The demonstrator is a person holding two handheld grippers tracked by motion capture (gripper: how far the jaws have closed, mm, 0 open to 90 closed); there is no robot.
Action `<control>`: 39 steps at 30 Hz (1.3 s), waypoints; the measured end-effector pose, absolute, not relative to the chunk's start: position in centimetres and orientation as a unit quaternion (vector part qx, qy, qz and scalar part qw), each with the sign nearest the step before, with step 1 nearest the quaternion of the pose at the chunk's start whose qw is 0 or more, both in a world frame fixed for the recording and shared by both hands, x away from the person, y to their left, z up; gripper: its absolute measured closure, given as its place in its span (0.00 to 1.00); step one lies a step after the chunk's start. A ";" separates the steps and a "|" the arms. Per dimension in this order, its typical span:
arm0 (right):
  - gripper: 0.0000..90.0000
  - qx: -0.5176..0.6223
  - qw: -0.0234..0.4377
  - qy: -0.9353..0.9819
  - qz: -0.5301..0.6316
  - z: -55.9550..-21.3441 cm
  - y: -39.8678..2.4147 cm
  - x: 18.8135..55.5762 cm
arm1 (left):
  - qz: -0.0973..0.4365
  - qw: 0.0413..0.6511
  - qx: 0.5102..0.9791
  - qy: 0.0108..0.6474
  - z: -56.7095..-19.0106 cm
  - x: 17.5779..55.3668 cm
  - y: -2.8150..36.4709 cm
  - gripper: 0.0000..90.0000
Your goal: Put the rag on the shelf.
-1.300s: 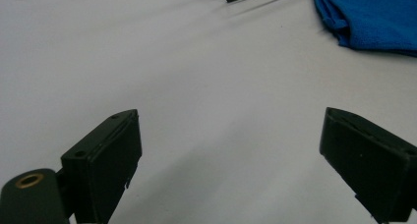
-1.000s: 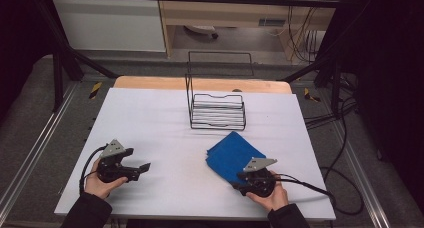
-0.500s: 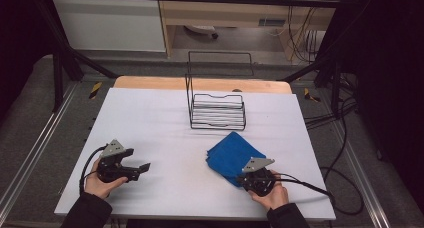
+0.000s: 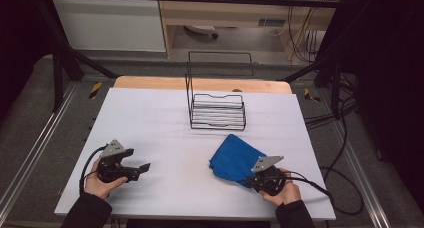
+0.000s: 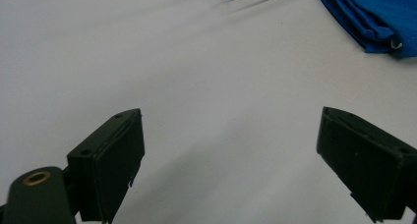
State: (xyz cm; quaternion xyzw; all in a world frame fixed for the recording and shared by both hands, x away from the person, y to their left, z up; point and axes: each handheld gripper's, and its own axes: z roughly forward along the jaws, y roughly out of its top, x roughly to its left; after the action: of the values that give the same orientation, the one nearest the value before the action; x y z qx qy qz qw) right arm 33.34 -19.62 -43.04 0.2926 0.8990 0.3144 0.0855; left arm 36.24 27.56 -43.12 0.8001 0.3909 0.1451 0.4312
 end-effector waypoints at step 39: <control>0.99 0.317 0.106 0.839 0.430 -42.4 -11.7 38.8 | 0.145 0.427 0.803 0.389 -43.3 36.4 27.4 0.12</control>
State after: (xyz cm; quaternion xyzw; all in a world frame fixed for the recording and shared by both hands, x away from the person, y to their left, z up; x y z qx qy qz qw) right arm 38.79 -11.71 -42.39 0.3170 0.8386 0.4300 0.1063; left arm 36.37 27.40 -43.28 0.8034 0.3894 0.1448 0.4266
